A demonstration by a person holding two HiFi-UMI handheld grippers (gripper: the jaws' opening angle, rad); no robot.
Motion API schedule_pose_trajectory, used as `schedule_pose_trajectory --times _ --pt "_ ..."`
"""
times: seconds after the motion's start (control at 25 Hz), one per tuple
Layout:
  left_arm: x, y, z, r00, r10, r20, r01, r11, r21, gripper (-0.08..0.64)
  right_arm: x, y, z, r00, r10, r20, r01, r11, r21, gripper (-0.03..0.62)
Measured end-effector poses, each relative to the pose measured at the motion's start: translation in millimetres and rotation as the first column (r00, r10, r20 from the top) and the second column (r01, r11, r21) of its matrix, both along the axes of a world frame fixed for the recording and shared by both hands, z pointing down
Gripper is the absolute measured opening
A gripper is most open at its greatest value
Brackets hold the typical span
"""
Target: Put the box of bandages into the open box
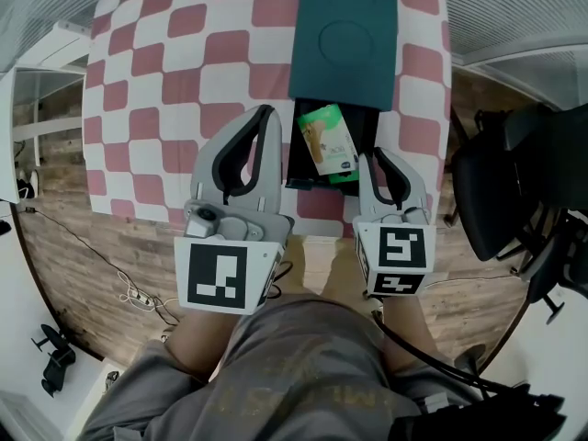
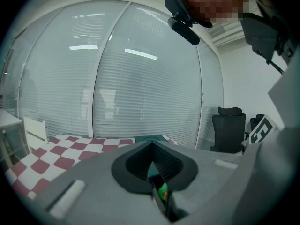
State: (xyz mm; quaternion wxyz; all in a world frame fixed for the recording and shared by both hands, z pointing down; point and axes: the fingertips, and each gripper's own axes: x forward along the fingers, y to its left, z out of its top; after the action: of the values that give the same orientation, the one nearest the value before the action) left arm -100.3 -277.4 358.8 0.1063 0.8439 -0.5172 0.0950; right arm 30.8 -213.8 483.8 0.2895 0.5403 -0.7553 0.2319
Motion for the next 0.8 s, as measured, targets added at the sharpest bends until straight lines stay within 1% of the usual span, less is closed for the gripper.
schedule_pose_trajectory --times 0.2,0.32,0.44,0.52,0.64,0.68,0.72,0.8 --pt "1.5 0.7 -6.0 1.000 -0.002 -0.007 0.002 1.000 0.006 0.000 0.9 -1.0 -4.7 1.000 0.007 0.022 -0.007 1.000 0.012 0.092" --pt "0.9 4.3 -10.5 1.000 -0.009 -0.006 0.009 1.000 0.015 0.000 -1.5 -6.5 -14.3 1.000 -0.006 0.014 0.005 0.999 0.054 0.092" --pt "-1.2 8.5 -13.2 1.000 -0.017 -0.003 0.017 1.000 0.019 0.000 -6.4 -7.4 -14.2 1.000 -0.030 0.002 0.030 0.998 0.053 0.094" --pt "-3.2 11.1 -14.0 1.000 -0.021 0.000 0.021 1.000 0.019 0.000 -7.1 -6.2 -10.7 0.999 -0.033 -0.019 0.034 0.999 0.040 0.097" --pt "-6.7 11.9 -15.6 0.999 -0.033 0.007 0.032 0.999 0.018 0.000 -3.3 -7.8 -2.7 0.995 -0.041 -0.089 0.043 0.999 0.021 0.070" --pt "-7.4 12.8 -16.1 0.999 -0.035 0.007 0.035 0.999 0.017 0.000 -3.1 -8.7 -3.3 0.994 -0.044 -0.098 0.047 0.999 0.024 0.066" --pt "-7.4 14.0 -17.1 0.999 -0.034 0.004 0.034 0.999 0.021 0.000 -3.5 -9.9 -6.9 0.995 -0.043 -0.095 0.047 0.998 0.039 0.076" --pt "-6.9 16.5 -18.7 1.000 -0.029 -0.003 0.029 0.999 0.028 0.000 -6.8 -13.2 -20.3 0.996 -0.047 -0.070 0.054 0.994 0.098 0.074"
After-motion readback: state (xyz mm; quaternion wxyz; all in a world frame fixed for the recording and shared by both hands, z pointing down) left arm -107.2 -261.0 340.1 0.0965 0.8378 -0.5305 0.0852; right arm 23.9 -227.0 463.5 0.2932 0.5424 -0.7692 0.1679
